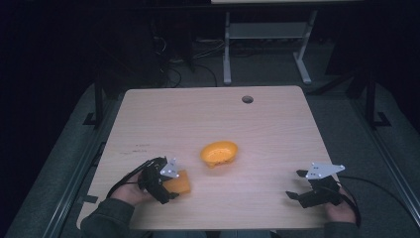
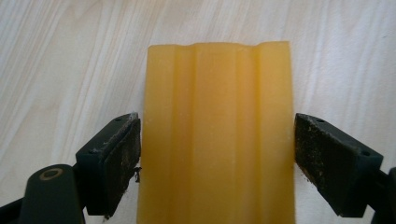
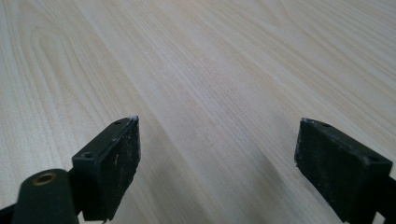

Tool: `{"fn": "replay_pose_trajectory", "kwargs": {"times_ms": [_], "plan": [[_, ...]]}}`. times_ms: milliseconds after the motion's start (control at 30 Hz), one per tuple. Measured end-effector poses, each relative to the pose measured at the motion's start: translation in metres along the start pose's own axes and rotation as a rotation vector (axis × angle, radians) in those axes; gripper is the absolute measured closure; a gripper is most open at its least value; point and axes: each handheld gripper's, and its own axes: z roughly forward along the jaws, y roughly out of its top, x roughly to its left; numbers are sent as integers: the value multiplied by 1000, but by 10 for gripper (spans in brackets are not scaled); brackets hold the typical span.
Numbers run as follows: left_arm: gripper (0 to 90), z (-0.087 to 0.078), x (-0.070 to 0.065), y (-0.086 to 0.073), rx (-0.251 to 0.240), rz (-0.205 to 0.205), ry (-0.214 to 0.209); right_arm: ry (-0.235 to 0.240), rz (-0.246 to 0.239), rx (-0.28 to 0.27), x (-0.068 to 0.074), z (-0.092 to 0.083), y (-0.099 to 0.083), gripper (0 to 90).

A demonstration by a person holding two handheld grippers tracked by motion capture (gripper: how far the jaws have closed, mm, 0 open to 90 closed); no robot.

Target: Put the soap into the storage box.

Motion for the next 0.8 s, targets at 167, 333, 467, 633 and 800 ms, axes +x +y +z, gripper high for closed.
{"fn": "replay_pose_trajectory", "kwargs": {"times_ms": [167, 333, 467, 633, 800], "plan": [[164, 5, 2, 0, 29, -6, -22, 0, 0, 2, 0, 0, 1, 137], [170, 6, 4, -1, 31, -19, -35, 2, -1, 1, 1, 0, 1, 137], [183, 8, 5, 0, 29, -31, -44, 2, 1, 0, 1, 0, 1, 137], [182, 10, 6, 2, 43, -34, -53, 0, 0, -3, 0, -1, 0, 137], [184, 12, 6, 2, 50, -29, -55, -1, -2, -6, 0, -1, 0, 137]]}}
